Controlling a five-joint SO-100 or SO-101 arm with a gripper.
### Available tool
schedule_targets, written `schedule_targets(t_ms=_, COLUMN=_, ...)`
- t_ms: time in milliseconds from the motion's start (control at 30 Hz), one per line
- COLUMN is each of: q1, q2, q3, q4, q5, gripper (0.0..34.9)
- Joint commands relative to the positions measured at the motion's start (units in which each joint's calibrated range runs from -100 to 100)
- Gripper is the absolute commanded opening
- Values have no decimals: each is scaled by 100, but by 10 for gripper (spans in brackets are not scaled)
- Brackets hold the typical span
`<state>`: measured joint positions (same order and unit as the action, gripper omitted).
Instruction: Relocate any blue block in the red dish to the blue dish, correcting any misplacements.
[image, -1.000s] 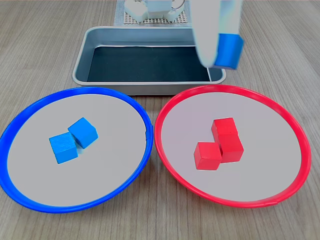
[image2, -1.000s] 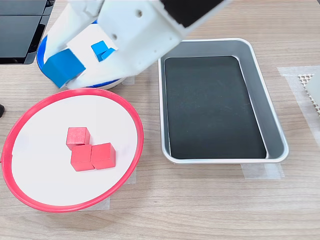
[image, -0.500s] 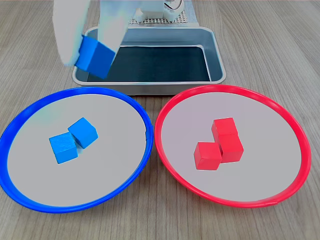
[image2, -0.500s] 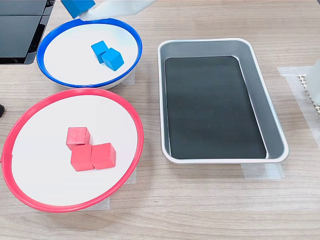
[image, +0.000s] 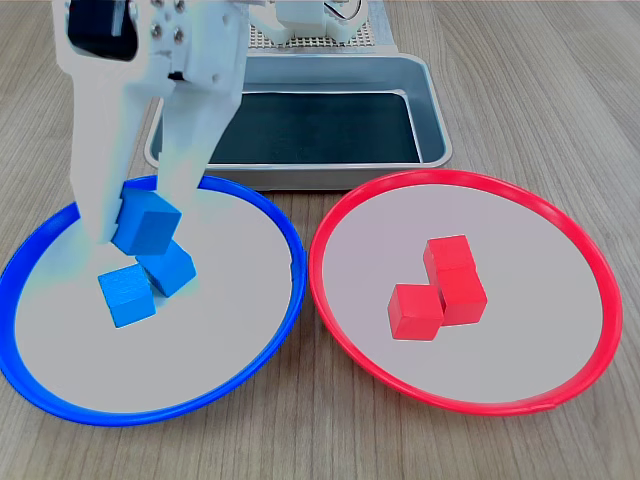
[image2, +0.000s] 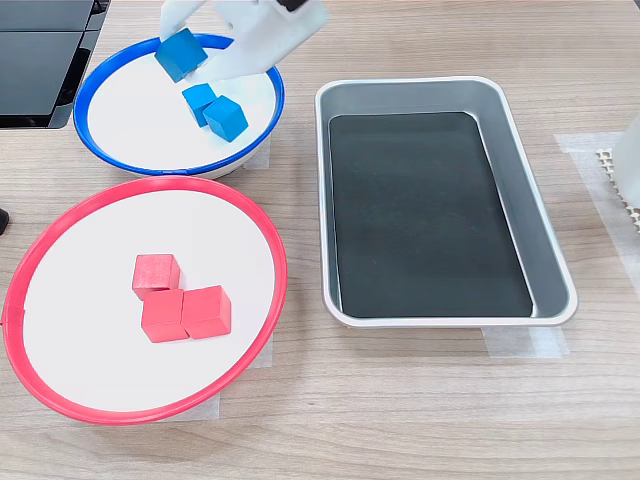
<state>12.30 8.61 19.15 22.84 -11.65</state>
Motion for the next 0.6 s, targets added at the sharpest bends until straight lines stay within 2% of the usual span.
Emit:
schedule_targets(t_ms=0, q1=-21, q2=269, q3=-572, q4=-109, q5=-68, gripper=2)
schedule_targets(t_ms=567, q1=-152, q2=892, q3=-699, q4=-92, q5=-142, gripper=2)
